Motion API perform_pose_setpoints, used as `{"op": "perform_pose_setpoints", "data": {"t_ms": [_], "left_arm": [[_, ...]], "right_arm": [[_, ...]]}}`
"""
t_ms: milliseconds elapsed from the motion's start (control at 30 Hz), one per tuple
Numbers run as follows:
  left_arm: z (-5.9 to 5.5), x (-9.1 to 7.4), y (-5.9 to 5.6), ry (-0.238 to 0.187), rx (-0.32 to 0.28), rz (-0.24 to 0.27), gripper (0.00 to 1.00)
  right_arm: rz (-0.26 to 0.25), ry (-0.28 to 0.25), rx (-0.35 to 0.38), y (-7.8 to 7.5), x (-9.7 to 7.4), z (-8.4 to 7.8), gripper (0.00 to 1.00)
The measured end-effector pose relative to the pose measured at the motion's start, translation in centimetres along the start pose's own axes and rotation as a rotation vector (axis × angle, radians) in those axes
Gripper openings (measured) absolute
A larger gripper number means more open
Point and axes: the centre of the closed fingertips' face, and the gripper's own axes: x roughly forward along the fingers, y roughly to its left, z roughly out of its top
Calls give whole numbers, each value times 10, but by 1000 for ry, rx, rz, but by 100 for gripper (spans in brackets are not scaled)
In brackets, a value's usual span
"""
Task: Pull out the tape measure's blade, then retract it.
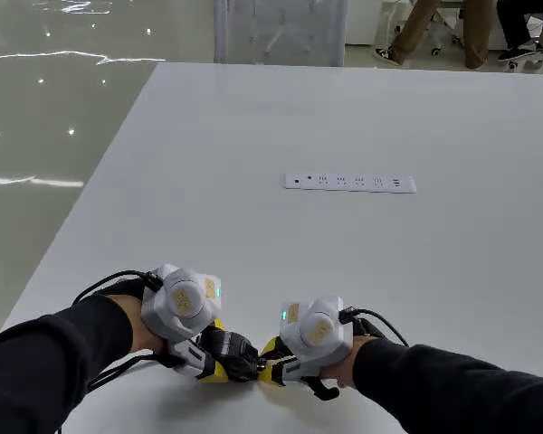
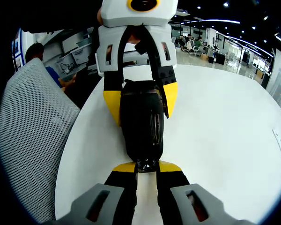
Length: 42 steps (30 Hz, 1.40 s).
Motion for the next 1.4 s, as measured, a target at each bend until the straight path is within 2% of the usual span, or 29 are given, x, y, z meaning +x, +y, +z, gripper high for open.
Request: {"op": "perform_pose_setpoints", "data": {"t_ms": [67, 233, 467, 1033, 1400], "left_arm": [[0, 0, 0, 0, 1, 4, 34], [-2, -1, 1, 11, 1, 2, 34], [-2, -1, 1, 12, -8, 13, 34], [-2, 0, 0, 21, -17, 33, 34], [-2, 0, -1, 23, -24, 50, 34]], "right_arm": [[0, 1, -9, 0, 1, 1, 10], [5, -2, 51, -1, 0, 1, 9], [-2, 4, 28, 0, -1, 1, 10], [-5, 9, 48, 0, -14, -12, 10], [-11, 47, 21, -1, -25, -23, 10]]}}
